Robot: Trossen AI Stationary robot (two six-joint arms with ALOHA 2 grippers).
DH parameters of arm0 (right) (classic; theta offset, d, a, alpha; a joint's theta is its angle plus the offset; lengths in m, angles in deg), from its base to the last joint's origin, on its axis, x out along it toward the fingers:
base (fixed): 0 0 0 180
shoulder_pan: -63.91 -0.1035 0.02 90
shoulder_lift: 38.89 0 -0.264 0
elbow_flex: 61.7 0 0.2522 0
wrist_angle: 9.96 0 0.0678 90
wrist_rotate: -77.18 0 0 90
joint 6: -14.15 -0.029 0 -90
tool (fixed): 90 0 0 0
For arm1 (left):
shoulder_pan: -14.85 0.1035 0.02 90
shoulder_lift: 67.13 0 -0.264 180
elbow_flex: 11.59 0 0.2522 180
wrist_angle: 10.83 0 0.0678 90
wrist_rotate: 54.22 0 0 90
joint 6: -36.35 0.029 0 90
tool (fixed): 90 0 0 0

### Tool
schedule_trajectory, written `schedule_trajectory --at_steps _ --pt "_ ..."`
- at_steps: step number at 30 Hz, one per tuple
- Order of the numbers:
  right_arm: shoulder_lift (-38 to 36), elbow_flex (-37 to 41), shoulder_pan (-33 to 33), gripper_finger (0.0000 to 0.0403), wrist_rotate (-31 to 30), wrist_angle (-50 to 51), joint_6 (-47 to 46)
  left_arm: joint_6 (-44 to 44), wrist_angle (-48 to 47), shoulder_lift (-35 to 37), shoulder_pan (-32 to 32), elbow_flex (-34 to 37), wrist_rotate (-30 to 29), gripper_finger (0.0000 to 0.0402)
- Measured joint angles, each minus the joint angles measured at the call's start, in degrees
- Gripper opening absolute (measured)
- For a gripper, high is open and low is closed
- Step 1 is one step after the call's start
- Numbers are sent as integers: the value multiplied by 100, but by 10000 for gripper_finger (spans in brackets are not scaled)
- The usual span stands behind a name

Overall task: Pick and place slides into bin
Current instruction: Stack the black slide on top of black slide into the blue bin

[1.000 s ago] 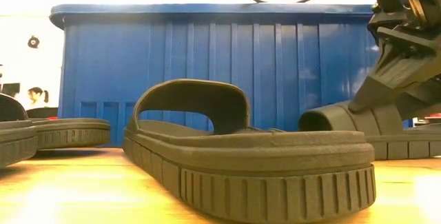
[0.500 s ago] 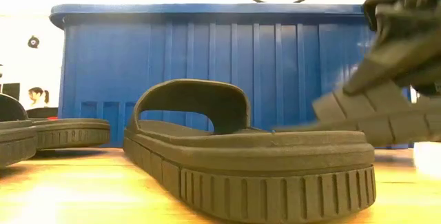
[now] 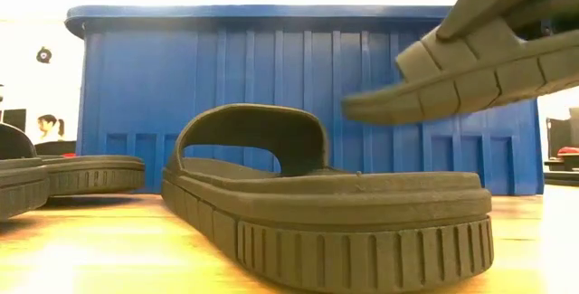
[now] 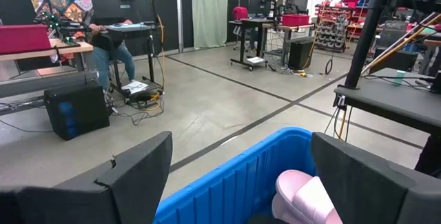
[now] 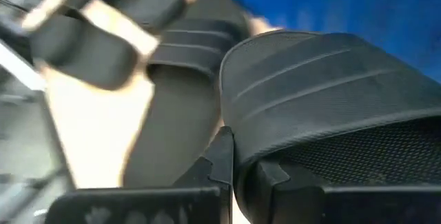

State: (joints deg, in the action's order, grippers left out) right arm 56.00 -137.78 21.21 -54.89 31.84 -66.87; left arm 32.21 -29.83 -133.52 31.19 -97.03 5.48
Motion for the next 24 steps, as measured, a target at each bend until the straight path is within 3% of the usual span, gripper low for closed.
schedule_trajectory --at_steps 4,14,24 --pt "-89 -349 15 9 -1 684 166 0 -2 0 0 9 2 329" --pt "-664 -936 12 9 -219 799 1266 0 27 0 6 35 17 329" --pt "-1445 -2079 29 9 -1209 769 3633 -393 17 37 -125 46 240 329"
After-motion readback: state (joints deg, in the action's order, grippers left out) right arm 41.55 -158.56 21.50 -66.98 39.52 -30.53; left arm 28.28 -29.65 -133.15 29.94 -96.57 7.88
